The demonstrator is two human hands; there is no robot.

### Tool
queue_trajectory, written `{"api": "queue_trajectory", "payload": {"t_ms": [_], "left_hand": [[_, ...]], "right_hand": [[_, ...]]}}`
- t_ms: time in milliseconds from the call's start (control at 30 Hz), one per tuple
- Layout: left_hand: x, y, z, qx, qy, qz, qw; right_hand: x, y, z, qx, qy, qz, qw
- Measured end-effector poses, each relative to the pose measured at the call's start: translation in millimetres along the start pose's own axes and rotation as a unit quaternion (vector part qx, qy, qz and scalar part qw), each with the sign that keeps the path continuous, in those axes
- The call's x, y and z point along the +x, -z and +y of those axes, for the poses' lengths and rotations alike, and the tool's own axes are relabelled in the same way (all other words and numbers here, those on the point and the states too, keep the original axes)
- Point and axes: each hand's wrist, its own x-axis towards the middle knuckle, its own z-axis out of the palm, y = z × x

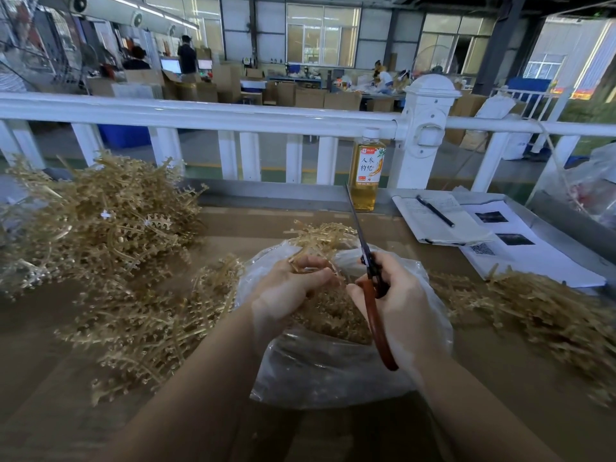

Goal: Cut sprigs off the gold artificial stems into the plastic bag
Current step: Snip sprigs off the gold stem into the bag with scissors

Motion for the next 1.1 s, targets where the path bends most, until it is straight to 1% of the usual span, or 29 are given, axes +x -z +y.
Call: {"api": "queue_trajectory", "payload": {"t_ms": [100, 200, 267, 300, 367, 433, 500, 567, 633, 700, 733, 800, 900, 967, 1033, 1100], "left_hand": [[0, -8, 0, -0.037, 0.026, -0.01, 0.999], [-4, -13, 8, -0.108, 0.074, -0.065, 0.989], [-6, -13, 13, -0.122, 0.098, -0.092, 0.983], [-7, -12, 15, -0.129, 0.098, -0.099, 0.982], [-8, -9, 17, -0.137, 0.079, -0.1, 0.982], [-9, -6, 18, -0.127, 0.066, -0.116, 0.983], [-10, -2, 17, -0.134, 0.066, -0.135, 0.98], [-10, 1, 16, -0.166, 0.066, -0.14, 0.974], [-10, 0, 13, -0.202, 0.077, -0.141, 0.966], [-7, -4, 11, -0.22, 0.09, -0.112, 0.965], [-6, -7, 9, -0.212, 0.092, -0.094, 0.968], [-3, -13, 6, -0.2, 0.085, -0.053, 0.975], [1, -15, 3, -0.2, 0.055, 0.01, 0.978], [2, -14, 2, -0.194, 0.036, 0.008, 0.98], [2, -12, 1, -0.217, 0.026, 0.004, 0.976], [1, -12, -1, -0.247, 0.014, 0.015, 0.969]], "right_hand": [[1, -6, 0, 0.0, 0.016, -0.003, 1.0], [2, -8, -2, 0.02, 0.014, -0.061, 0.998], [3, -8, 1, 0.03, 0.031, -0.098, 0.994], [3, -8, 2, 0.026, 0.042, -0.107, 0.993], [2, -9, 3, 0.019, 0.045, -0.102, 0.994], [3, -10, 1, 0.053, 0.019, -0.077, 0.995], [7, -9, -2, 0.141, -0.037, -0.055, 0.988], [12, -7, -6, 0.236, -0.11, -0.044, 0.964], [15, -5, -8, 0.305, -0.163, -0.042, 0.937], [16, -4, -8, 0.35, -0.191, -0.042, 0.916], [17, -4, -8, 0.364, -0.203, -0.04, 0.908], [18, -4, -7, 0.372, -0.224, -0.032, 0.9], [19, -5, -1, 0.348, -0.239, -0.022, 0.906], [19, -6, 3, 0.322, -0.245, -0.02, 0.914], [19, -7, 6, 0.289, -0.249, -0.02, 0.924], [19, -9, 8, 0.27, -0.253, -0.02, 0.929]]}}
